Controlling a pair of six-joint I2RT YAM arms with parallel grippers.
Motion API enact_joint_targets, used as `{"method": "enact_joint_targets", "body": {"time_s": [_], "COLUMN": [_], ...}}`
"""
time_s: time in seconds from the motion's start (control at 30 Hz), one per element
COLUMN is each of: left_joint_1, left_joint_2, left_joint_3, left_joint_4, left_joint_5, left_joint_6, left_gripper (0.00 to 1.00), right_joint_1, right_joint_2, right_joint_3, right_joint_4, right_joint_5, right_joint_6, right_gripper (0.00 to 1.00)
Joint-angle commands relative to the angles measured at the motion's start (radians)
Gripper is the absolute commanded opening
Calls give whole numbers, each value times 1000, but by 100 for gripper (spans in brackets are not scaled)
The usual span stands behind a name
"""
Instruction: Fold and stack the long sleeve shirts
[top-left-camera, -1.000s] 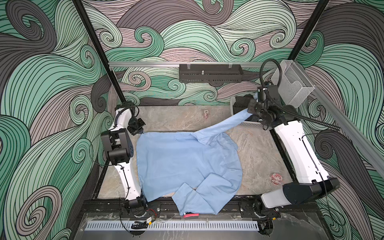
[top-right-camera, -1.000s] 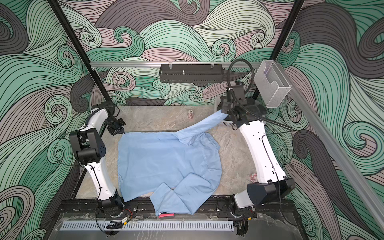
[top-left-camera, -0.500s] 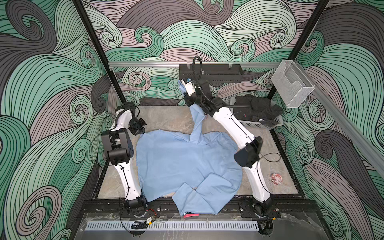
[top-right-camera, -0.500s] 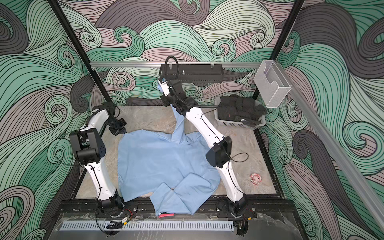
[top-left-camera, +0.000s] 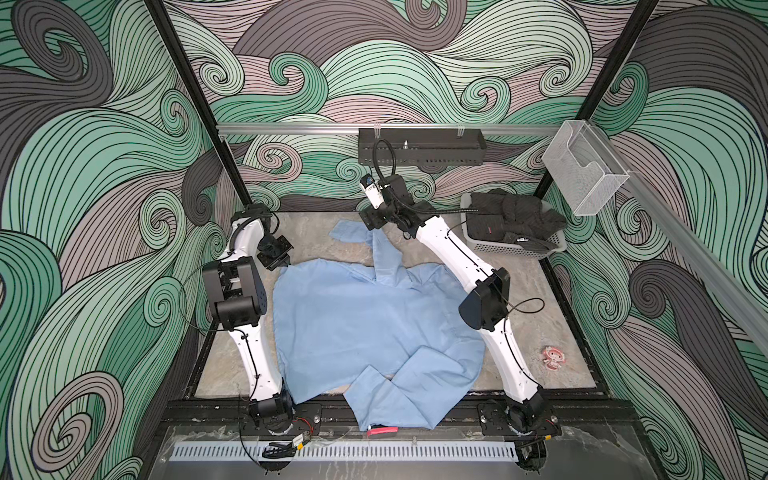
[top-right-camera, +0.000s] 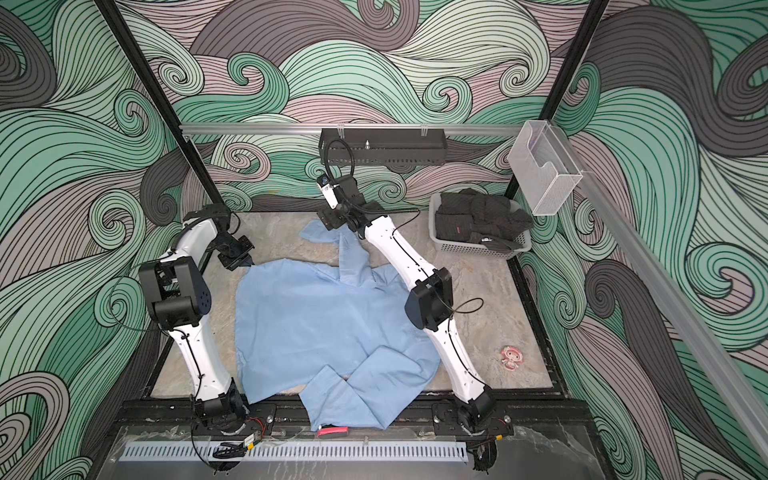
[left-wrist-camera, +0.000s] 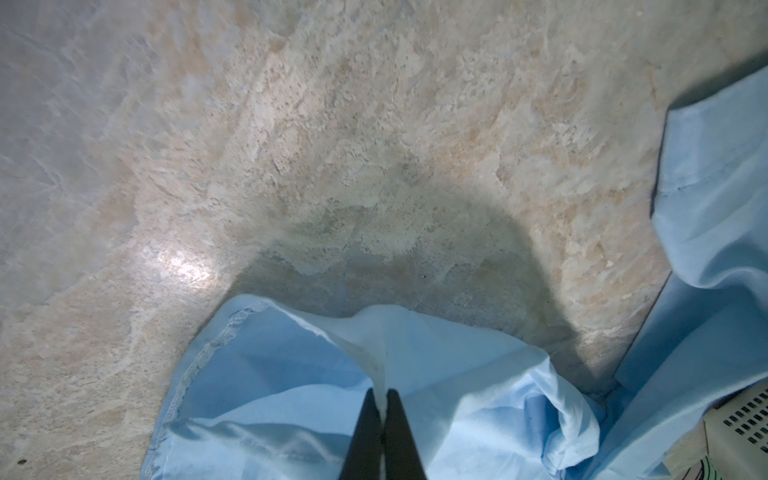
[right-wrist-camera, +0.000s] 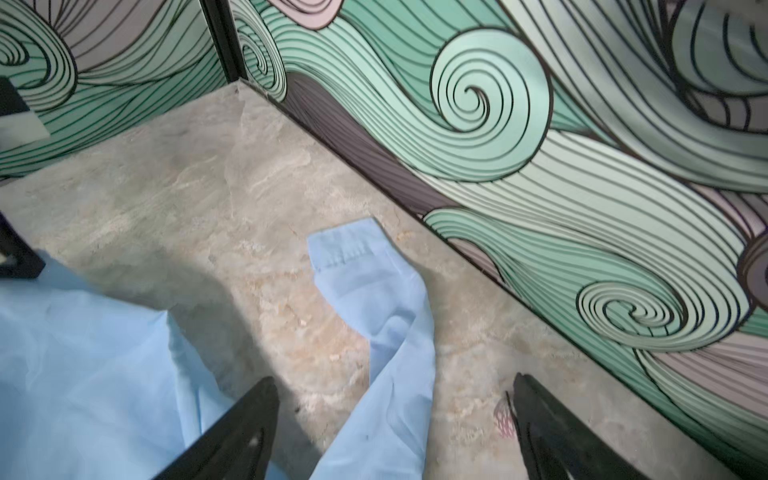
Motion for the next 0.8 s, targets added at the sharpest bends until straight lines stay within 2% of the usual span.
{"method": "enact_joint_targets", "body": {"time_s": [0.0, 0.1, 0.2, 0.33, 0.53, 0.63, 0.67, 0.73, 0.77], "left_joint_1": [-1, -2, -1, -1, -1, -2, -1, -2, -2], "left_joint_2": [2, 2, 5, 5, 1, 6, 7, 7, 7], "left_joint_3": [36, 36, 35, 33, 33, 36, 36, 36, 36], "left_joint_4": [-19, -19, -19, -20, -21, -21, -20, -20, -20], "left_joint_5": [7, 4, 3, -1, -5, -3, -2, -2, -2], "left_joint_6": [-9, -9, -9, -9, -7, -8, -8, -8, -8], "left_gripper": [0, 0, 0, 0, 0, 0, 0, 0, 0], "right_joint_1": [-10, -31, -55, -76, -105, -114, -115, -115, -114], "right_joint_2": [-145, -195, -183, -105, 32, 67, 78, 95, 100], "right_joint_3": [-157, -337, -436, -425, -316, -294, -281, -237, -211], "right_joint_4": [-121, -154, -155, -155, -204, -210, -210, -206, -200], "right_joint_5": [-26, -80, -130, -168, -194, -237, -256, -303, -313], "right_joint_6": [97, 213, 308, 391, 471, 516, 528, 541, 545], "right_gripper": [86, 85, 86, 92, 88, 80, 75, 54, 39]}}
